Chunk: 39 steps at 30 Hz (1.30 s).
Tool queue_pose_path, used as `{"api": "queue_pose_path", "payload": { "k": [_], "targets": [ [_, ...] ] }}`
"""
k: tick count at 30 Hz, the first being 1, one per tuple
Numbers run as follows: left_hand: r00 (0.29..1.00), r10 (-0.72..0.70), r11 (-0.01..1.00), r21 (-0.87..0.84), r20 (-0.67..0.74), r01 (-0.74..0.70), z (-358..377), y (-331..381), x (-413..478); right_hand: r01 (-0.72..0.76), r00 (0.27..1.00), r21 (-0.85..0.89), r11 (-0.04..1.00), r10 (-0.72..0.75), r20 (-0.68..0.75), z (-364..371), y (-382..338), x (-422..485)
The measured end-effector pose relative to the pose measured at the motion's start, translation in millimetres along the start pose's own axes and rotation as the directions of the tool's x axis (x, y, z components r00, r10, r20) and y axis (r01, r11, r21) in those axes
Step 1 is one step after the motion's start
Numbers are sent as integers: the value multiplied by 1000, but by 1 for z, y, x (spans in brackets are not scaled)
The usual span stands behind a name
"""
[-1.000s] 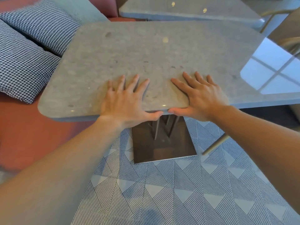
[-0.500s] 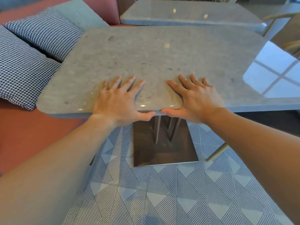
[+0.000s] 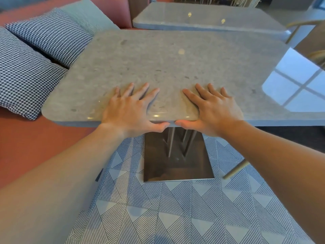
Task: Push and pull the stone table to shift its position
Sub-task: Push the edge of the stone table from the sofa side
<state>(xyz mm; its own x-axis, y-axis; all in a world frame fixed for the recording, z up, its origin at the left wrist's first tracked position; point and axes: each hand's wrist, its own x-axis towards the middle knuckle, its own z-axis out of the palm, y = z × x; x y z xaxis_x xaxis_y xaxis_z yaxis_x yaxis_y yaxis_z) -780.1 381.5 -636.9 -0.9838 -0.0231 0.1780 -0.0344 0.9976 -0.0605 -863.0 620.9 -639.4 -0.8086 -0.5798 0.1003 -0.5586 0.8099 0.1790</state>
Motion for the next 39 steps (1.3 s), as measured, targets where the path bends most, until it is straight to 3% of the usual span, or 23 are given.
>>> {"api": "queue_pose_path", "payload": {
  "k": [39],
  "targets": [
    [997,56,998,-11,-57,-57,6,-44,38,-51,997,-44,998,49,-54,-2,-25,42]
  ]
}}
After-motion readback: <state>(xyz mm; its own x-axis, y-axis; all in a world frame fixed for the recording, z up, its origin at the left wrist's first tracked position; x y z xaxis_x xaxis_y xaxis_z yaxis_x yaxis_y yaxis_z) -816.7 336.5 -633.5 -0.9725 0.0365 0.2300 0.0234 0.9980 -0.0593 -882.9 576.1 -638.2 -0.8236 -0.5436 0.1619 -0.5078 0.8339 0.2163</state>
